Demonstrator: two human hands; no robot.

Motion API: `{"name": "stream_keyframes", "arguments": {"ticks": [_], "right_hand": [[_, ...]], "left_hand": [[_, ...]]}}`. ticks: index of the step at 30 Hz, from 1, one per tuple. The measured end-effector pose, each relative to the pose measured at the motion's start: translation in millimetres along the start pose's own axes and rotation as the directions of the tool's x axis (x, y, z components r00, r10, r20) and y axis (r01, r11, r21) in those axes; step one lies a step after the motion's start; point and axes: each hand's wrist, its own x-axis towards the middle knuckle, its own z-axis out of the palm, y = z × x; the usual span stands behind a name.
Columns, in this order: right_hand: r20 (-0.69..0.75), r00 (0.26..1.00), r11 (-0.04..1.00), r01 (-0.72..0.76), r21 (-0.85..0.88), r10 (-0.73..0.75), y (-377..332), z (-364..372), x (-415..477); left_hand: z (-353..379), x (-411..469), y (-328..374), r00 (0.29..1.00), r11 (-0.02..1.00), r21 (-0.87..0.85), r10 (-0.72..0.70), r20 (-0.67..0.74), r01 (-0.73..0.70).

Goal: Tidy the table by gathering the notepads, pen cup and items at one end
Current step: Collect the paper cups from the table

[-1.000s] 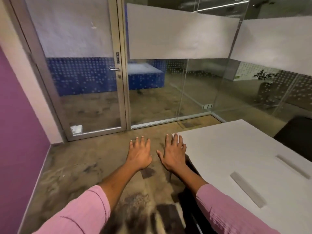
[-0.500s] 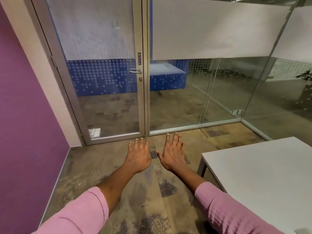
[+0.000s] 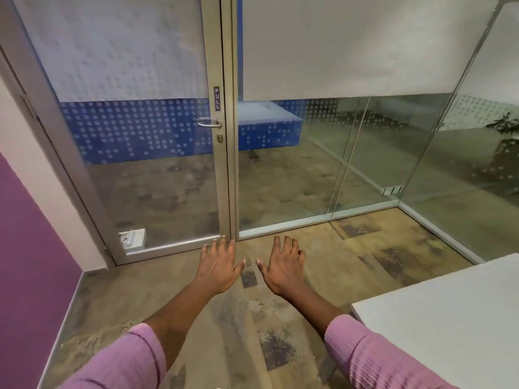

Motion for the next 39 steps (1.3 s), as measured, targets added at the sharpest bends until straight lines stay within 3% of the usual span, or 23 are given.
{"name": "stream_keyframes", "arguments": {"ticks": [8, 17, 31, 39], "right_hand": [[-0.019, 0.988, 0.987, -0.153, -0.051, 0.153, 33.0, 24.4, 152.4], [-0.094, 0.916, 0.917, -0.396, -0.052, 0.391, 110.0, 14.3, 271.1], [-0.156, 0.77, 0.772, -0.633, -0.061, 0.619, 334.5, 0.7, 452.7], [-0.202, 0.634, 0.638, -0.768, -0.052, 0.746, 476.6, -38.8, 501.2]], "left_hand": [[15.1, 188.2, -16.2, 0.989, 0.989, 0.0, 0.145, 0.004, -0.145], [25.8, 366.2, 43.8, 0.898, 0.898, 0.017, 0.438, 0.048, -0.439], [71.3, 634.0, 260.7, 0.714, 0.711, 0.065, 0.7, 0.035, -0.7], [81.0, 726.0, 419.8, 0.569, 0.569, 0.085, 0.822, -0.024, -0.818]]}}
